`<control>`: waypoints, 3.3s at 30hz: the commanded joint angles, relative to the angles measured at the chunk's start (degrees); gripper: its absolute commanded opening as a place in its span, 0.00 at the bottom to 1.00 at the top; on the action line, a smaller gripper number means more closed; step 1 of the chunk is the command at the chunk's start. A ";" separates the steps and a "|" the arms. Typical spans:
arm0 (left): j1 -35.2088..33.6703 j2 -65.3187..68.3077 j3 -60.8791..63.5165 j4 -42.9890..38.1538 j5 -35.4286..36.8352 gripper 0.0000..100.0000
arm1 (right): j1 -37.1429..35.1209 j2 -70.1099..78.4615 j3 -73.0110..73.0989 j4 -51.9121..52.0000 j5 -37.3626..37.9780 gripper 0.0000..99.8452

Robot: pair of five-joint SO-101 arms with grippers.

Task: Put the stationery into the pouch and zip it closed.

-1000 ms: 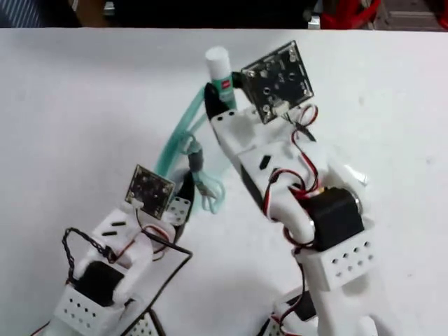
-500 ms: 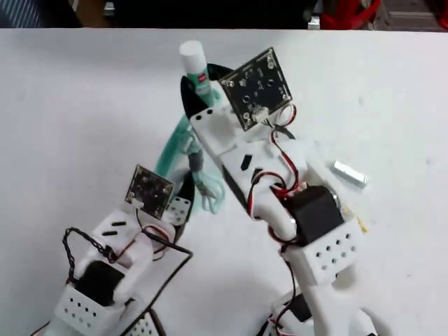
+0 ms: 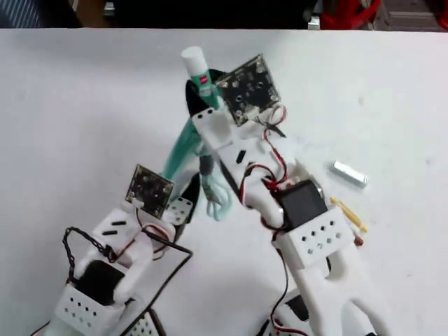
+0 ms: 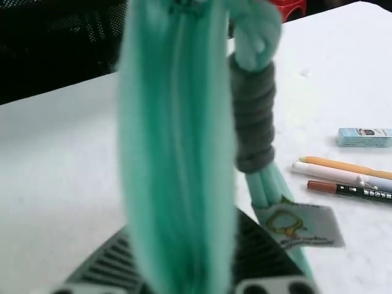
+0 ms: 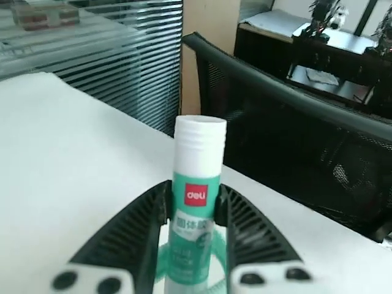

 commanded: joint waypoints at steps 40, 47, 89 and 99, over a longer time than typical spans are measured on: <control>-2.33 -0.48 -1.49 -0.88 -0.44 0.02 | 2.86 -8.75 20.92 -22.29 -4.04 0.02; -2.24 -0.48 -1.32 -1.05 -0.53 0.02 | 1.19 -9.36 20.75 -15.16 -3.87 0.05; -2.68 -0.48 -1.23 -0.79 -0.09 0.13 | 49.71 45.05 -3.43 16.22 54.77 0.24; -2.68 -0.48 -1.14 -1.05 -0.09 0.12 | 47.60 54.02 -6.59 11.82 60.48 0.04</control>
